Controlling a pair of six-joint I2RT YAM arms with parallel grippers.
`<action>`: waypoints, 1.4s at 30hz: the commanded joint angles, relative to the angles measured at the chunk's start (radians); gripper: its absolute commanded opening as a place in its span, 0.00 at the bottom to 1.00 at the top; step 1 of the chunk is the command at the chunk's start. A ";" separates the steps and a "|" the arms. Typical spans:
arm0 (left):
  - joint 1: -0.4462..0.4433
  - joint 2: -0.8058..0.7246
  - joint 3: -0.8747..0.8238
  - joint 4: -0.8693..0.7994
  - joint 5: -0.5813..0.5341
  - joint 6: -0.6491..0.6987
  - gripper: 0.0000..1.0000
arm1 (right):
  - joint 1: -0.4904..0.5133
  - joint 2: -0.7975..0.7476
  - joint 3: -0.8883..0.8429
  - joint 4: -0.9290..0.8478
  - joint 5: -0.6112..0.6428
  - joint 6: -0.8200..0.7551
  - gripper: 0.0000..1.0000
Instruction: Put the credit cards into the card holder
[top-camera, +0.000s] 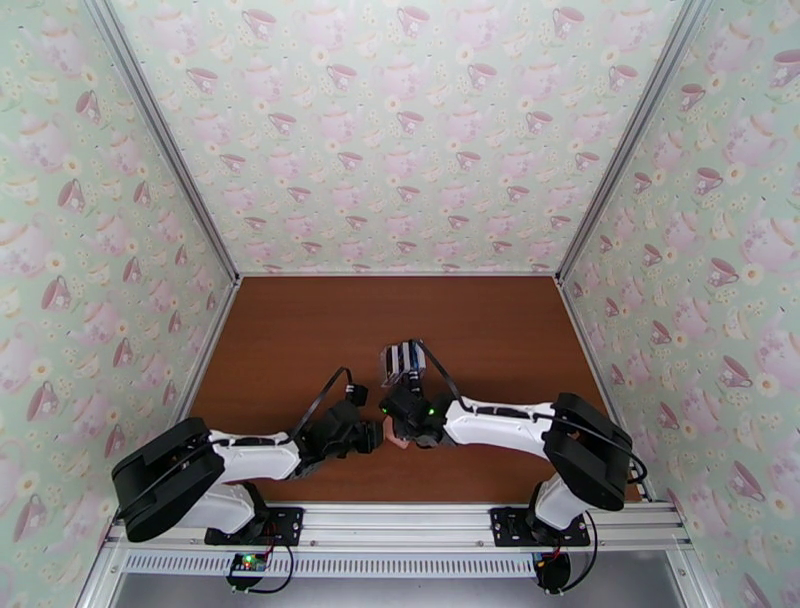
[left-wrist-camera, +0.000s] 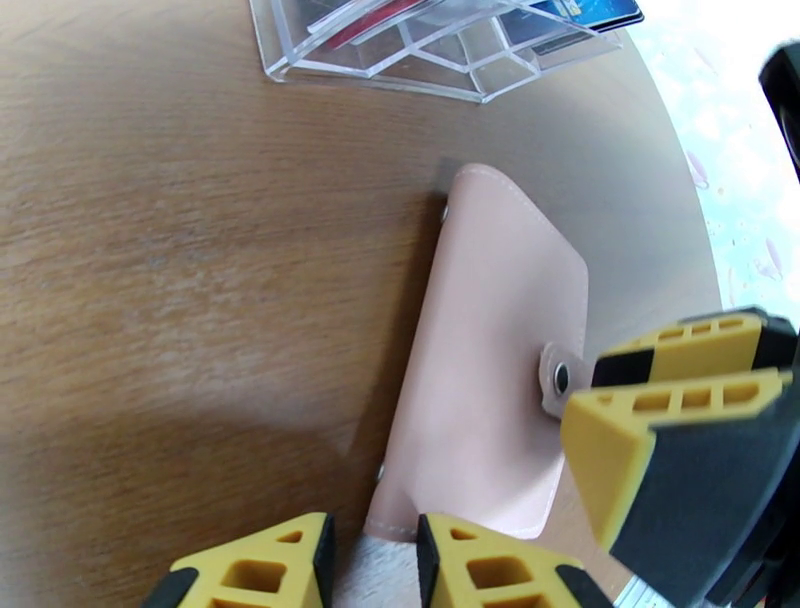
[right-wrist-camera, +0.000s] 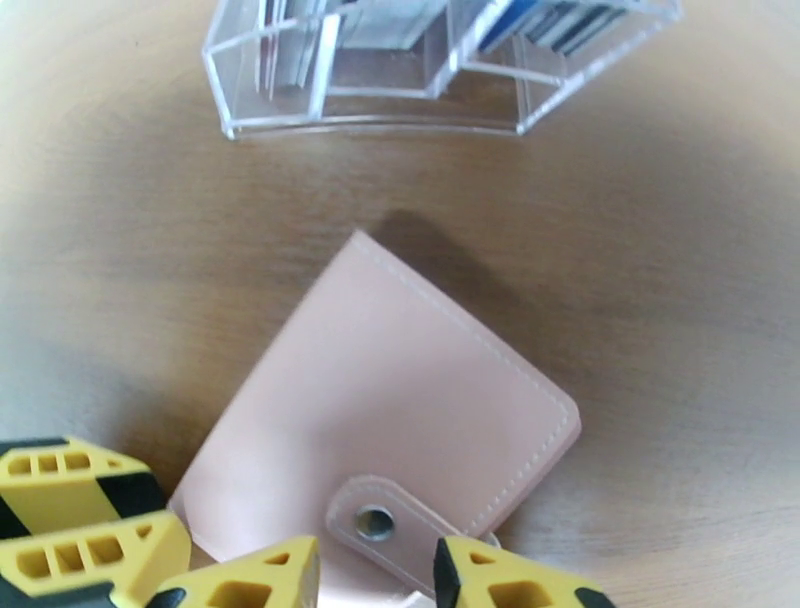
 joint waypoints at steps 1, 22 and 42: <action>-0.006 -0.011 -0.055 -0.119 0.008 -0.012 0.31 | 0.001 0.030 0.044 -0.032 0.030 0.011 0.37; -0.002 -0.066 -0.059 -0.172 -0.023 0.032 0.32 | 0.002 0.160 0.127 -0.105 0.060 -0.009 0.21; 0.071 -0.078 0.019 -0.258 -0.022 0.094 0.32 | 0.003 0.090 0.078 -0.033 0.038 -0.056 0.00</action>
